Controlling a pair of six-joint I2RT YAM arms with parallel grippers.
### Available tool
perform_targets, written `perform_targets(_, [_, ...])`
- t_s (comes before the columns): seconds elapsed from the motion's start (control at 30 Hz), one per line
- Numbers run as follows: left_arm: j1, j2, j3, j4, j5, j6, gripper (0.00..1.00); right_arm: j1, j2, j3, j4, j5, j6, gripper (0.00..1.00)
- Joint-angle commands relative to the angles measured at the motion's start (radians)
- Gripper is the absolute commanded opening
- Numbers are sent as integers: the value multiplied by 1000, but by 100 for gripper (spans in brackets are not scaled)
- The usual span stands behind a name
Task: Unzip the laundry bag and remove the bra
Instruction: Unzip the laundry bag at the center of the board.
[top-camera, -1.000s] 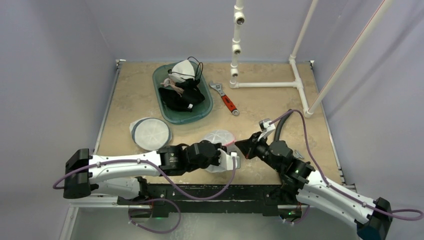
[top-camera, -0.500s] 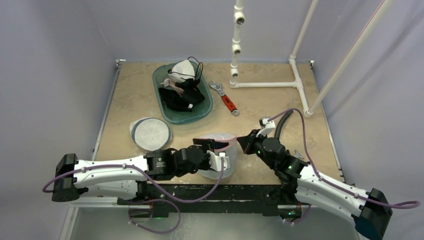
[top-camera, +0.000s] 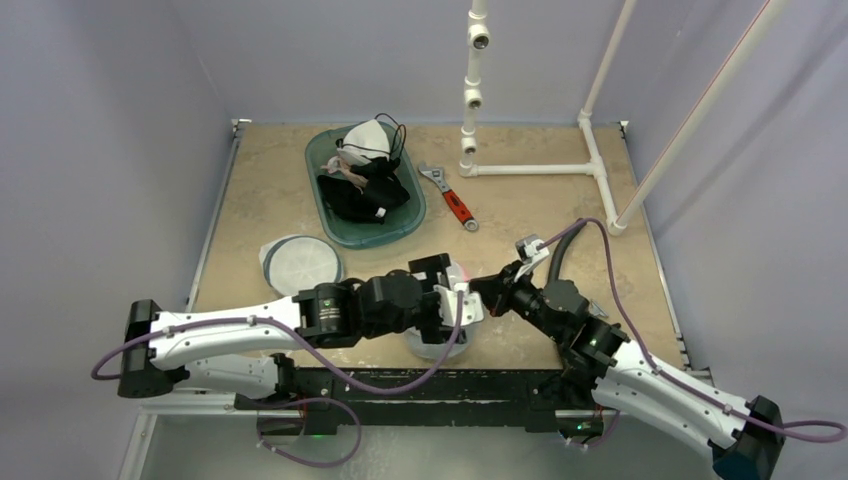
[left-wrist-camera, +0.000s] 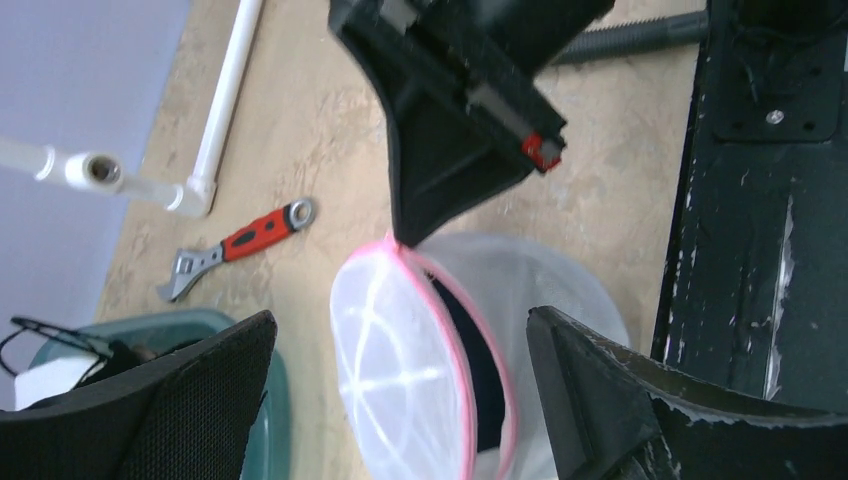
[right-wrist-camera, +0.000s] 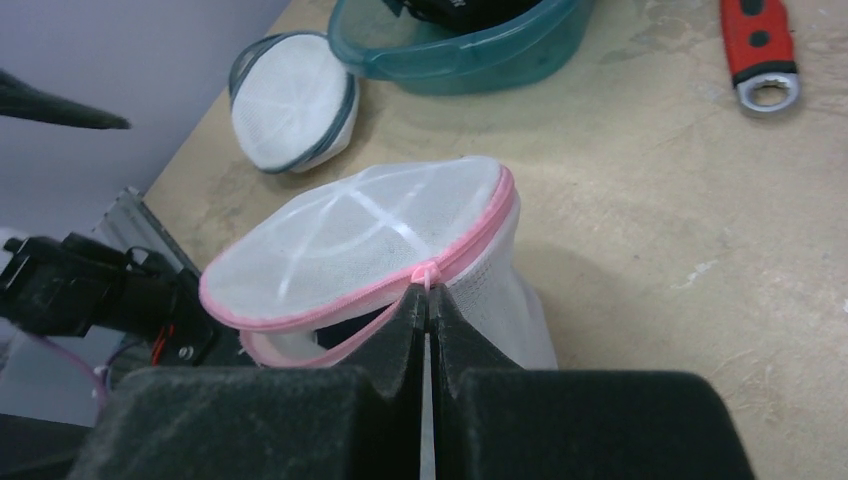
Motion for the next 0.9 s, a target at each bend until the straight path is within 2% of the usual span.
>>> perform_targets(0.0, [-8,128,95,5,64,8,95,0,-27,7,20,-107,-40,0])
perform_targets(0.2, [-7,254,141,5,53,-1,98,0,-66,6,1,-118,-40,0])
perform_targets(0.3, [-5,280,131,7,27,-17,96,0,-79,5,-3,-123,-41,0])
perform_targets(0.37, [-2,287,118,17,-11,-29,84,0,-82,3,0,-129,-41,0])
perform_targets(0.47, [4,289,95,31,-48,-43,60,1,-87,2,3,-130,-42,0])
perform_targets(0.63, [7,258,43,79,-99,-34,33,0,-91,1,4,-130,-43,0])
perform_targets(0.77, [10,224,10,95,-132,-25,0,-1,-91,0,1,-119,-42,0])
perform_targets(0.87, [10,189,-18,95,-147,-16,0,0,-83,4,-6,-87,-36,0])
